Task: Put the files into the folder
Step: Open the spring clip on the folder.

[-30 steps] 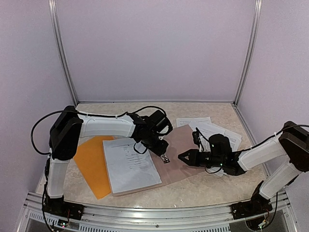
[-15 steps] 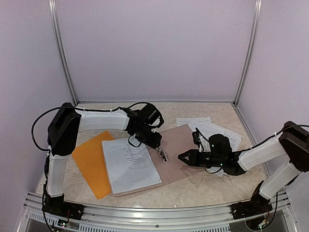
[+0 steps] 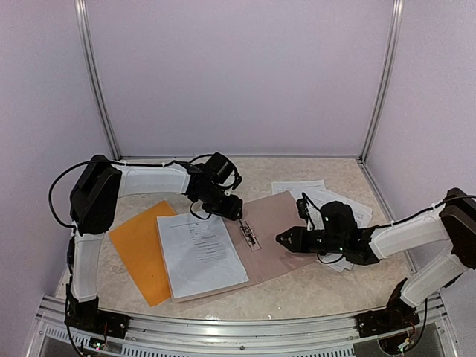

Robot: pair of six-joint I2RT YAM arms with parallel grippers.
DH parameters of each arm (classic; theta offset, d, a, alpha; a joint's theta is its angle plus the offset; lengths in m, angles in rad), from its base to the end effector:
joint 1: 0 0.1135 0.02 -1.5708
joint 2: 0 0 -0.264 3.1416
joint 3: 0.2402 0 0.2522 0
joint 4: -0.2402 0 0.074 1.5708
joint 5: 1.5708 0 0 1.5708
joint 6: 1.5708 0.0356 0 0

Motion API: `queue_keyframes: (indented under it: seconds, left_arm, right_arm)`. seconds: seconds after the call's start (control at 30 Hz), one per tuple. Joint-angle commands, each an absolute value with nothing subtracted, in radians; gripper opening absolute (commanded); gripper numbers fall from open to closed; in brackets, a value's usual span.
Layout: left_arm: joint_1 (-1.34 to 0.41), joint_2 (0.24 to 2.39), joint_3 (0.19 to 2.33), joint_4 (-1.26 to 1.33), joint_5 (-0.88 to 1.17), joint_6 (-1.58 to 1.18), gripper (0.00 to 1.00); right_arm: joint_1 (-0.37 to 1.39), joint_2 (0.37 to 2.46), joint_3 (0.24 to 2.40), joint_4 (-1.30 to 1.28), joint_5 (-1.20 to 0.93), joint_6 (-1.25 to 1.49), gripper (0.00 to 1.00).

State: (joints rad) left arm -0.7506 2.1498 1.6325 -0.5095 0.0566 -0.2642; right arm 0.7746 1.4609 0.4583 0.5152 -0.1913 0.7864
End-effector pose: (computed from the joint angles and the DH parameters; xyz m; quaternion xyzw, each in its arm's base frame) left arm 0.3377 -0.3178 0.1717 0.2392 0.9327 -0.1543 0.2215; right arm 0.1880 0.1935 0.1507 -0.0442 0.8532 0.4193 0.3071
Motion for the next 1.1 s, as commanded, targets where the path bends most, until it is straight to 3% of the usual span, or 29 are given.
queue_keyframes:
  seconds: [0.0,0.17,0.4,0.7,1.07]
  left_arm:
    - [-0.736,2.064,1.552,-0.448,0.116,-0.304,0.67]
    - [-0.732,1.922,1.432,-0.379,0.156,-0.351,0.79]
    - [-0.738,1.812,1.312,-0.334,0.168,-0.395,0.84]
    - [-0.748,1.787,1.277,-0.337,0.155,-0.39,0.85]
    - [-0.753,1.808,1.294,-0.347,0.177,-0.362,0.85]
  right_arm:
    - [0.766,1.373,0.555,0.268,-0.026,0.68,0.35]
    - [0.692,1.326,0.689,-0.001,0.18,0.585,0.5]
    - [0.434,1.323,0.734,-0.061,0.17,0.513,0.72]
    - [0.244,1.539,0.849,-0.031,0.066,0.447,0.71]
    - [0.177,1.649,0.809,0.045,-0.03,0.485,0.69]
